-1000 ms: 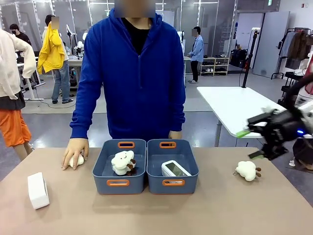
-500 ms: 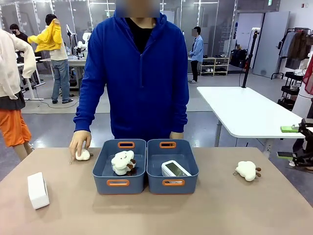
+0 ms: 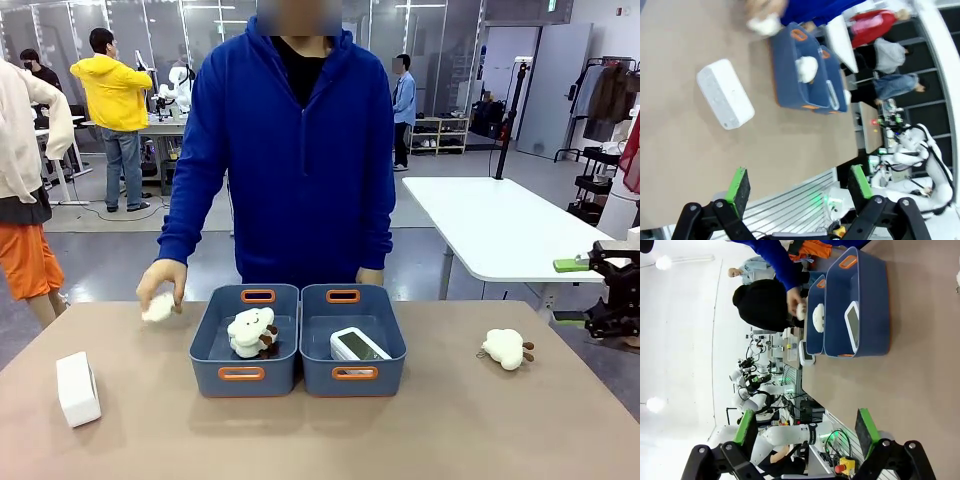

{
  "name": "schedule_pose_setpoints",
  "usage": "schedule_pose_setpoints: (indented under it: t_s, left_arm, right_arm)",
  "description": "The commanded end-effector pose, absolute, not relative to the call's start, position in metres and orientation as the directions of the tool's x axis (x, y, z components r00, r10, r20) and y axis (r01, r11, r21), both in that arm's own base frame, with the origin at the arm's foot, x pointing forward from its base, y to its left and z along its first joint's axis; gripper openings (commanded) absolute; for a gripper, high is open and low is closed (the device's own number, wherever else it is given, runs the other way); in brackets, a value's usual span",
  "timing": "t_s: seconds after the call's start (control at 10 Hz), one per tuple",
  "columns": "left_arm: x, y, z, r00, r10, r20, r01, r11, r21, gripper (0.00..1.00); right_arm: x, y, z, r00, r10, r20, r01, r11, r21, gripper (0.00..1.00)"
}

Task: Sort the digital clocks into the basket.
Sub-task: Pick up the Digital clock from the table and place it into the empty Plastic storage basket.

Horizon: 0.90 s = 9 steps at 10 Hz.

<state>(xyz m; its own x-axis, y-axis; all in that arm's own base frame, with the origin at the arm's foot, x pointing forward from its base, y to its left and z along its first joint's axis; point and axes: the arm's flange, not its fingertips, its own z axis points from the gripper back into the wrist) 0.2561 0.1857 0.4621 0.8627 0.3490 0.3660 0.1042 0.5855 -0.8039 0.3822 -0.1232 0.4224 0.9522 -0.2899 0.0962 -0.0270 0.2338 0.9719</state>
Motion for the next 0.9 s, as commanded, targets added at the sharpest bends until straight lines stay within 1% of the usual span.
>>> schedule_pose_setpoints:
  t_s: [0.0,0.1,0.3,0.5,0.6,0.7,0.8]
  left_arm:
    - [0.265,0.150,0.485,0.907,0.342,0.246,-0.068,0.694,-0.717,1.00]
    - [0.272,0.140,0.492,0.909,0.372,0.188,-0.153,0.718,-0.679,1.00]
    - [0.300,0.118,0.491,0.885,0.458,0.083,-0.335,0.751,-0.569,1.00]
    - [0.335,0.095,0.478,0.872,0.490,-0.027,-0.441,0.760,-0.478,1.00]
    - [0.367,0.074,0.468,0.872,0.481,-0.085,-0.456,0.739,-0.497,1.00]
    - [0.391,0.062,0.457,0.849,0.513,-0.131,-0.511,0.728,-0.458,1.00]
    - [0.404,0.052,0.448,0.814,0.551,-0.183,-0.574,0.712,-0.406,1.00]
  right_arm:
    - [0.381,-0.127,0.427,0.952,-0.298,0.075,0.001,0.248,0.969,1.00]
    - [0.381,-0.127,0.427,0.952,-0.298,0.075,0.001,0.248,0.969,1.00]
    - [0.381,-0.127,0.427,0.952,-0.298,0.075,0.001,0.248,0.969,1.00]
    - [0.381,-0.127,0.427,0.952,-0.298,0.075,0.001,0.248,0.969,1.00]
    - [0.381,-0.127,0.427,0.952,-0.298,0.075,0.001,0.248,0.969,1.00]
    - [0.381,-0.127,0.427,0.952,-0.298,0.075,0.001,0.248,0.969,1.00]
    - [0.381,-0.127,0.427,0.952,-0.298,0.075,0.001,0.248,0.969,1.00]
